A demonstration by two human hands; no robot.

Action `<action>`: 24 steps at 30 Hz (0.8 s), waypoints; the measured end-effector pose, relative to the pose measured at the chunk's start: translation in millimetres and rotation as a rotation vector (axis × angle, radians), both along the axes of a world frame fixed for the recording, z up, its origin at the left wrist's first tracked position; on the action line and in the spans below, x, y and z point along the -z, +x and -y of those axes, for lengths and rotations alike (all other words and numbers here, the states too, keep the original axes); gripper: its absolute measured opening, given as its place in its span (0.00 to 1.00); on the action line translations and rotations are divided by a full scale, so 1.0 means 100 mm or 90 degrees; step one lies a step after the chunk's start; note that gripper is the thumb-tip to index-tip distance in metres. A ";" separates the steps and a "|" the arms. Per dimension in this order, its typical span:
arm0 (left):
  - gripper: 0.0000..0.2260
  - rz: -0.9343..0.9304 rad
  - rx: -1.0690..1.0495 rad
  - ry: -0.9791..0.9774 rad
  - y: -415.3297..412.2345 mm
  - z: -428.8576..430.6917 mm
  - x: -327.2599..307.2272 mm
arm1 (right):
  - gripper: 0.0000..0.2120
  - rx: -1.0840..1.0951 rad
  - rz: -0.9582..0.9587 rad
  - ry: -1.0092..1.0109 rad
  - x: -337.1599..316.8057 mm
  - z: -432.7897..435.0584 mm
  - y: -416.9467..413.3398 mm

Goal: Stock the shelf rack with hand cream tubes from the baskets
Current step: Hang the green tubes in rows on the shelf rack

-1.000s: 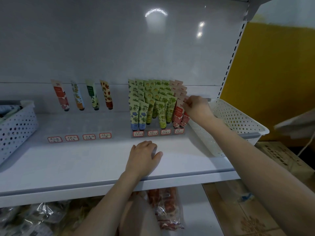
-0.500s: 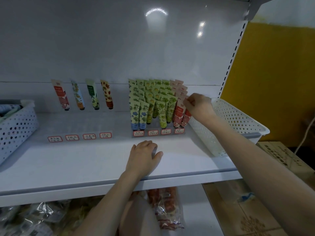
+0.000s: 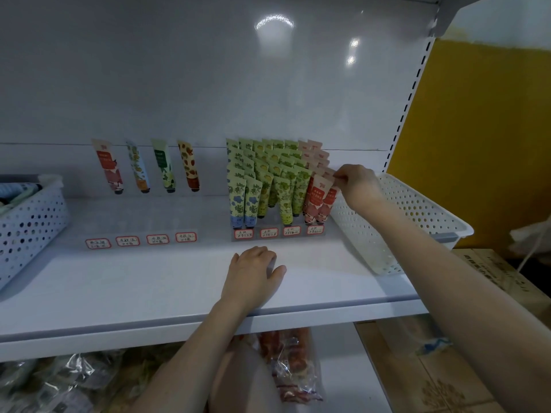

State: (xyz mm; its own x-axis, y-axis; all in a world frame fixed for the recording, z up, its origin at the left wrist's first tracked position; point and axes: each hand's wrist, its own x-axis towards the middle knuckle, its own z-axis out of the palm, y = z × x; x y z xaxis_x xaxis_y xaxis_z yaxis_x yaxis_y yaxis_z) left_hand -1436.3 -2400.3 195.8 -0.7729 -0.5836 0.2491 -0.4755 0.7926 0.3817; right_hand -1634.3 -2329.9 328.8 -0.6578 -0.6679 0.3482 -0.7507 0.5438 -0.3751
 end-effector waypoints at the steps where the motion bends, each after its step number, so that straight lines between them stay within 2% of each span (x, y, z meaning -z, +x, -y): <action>1: 0.15 -0.001 0.000 -0.001 0.00 0.00 0.00 | 0.13 -0.005 0.003 0.001 -0.01 0.01 0.01; 11: 0.14 -0.009 0.004 -0.016 0.00 0.01 0.02 | 0.12 -0.011 0.025 -0.018 -0.01 0.01 0.05; 16: 0.21 0.003 0.004 -0.012 -0.01 0.01 0.01 | 0.13 -0.001 0.012 -0.025 -0.02 -0.01 0.06; 20: 0.15 -0.008 0.006 -0.024 0.00 0.00 0.01 | 0.13 0.003 -0.001 -0.020 -0.03 -0.03 0.07; 24: 0.14 -0.009 0.006 -0.035 0.00 -0.01 0.00 | 0.13 -0.011 0.006 -0.039 -0.03 -0.08 0.04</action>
State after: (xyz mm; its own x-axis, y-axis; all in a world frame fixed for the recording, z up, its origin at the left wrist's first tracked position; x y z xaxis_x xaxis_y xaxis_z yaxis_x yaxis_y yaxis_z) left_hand -1436.1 -2399.1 196.3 -0.7746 -0.5615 0.2911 -0.4627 0.8168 0.3445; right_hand -1630.6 -2321.8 331.5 -0.6503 -0.6562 0.3828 -0.7556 0.5070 -0.4147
